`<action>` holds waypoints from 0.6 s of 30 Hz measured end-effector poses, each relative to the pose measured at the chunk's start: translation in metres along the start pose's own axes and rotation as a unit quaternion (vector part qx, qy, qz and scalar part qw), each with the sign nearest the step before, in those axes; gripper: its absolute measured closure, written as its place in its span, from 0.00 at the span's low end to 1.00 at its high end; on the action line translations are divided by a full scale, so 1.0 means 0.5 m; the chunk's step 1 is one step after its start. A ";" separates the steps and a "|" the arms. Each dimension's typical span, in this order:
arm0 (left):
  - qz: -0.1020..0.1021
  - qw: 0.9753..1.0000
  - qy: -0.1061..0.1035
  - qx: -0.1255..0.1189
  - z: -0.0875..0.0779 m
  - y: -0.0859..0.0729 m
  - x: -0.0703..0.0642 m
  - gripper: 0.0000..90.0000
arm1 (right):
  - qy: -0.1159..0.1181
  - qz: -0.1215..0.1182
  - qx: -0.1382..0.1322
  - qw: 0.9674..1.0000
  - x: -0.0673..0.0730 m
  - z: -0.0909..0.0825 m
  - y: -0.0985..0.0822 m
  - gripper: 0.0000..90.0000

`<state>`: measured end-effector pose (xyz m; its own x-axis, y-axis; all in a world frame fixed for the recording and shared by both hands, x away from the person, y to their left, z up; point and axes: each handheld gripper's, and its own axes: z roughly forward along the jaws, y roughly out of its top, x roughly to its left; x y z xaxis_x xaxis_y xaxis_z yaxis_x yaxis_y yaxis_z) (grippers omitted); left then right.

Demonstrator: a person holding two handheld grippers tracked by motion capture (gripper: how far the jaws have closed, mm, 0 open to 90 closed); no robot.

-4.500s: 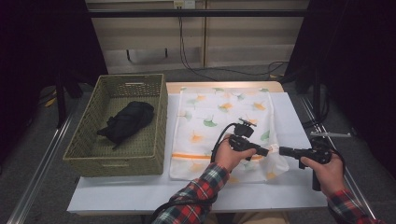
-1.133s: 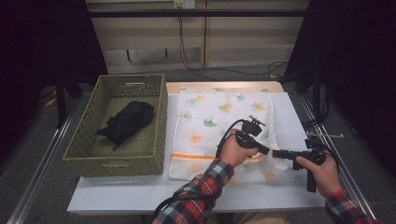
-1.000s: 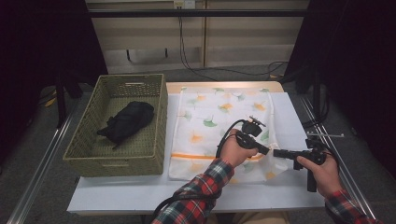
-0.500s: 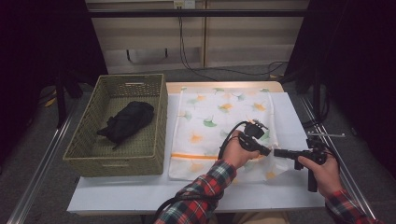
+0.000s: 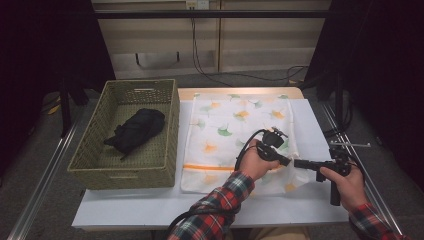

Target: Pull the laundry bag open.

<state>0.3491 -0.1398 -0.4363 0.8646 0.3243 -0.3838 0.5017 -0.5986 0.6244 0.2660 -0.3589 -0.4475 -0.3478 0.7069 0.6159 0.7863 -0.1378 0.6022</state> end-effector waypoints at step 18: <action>-0.082 0.997 0.003 0.009 -0.015 -0.011 0.008 1.00 | -0.006 0.000 -0.006 1.000 0.007 -0.010 -0.001 1.00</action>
<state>0.3498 -0.1296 -0.4362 0.7712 0.4234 -0.4754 0.6358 -0.5499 0.5417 0.2622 -0.3598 -0.4432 -0.3417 0.7146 0.6104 0.7798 -0.1468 0.6085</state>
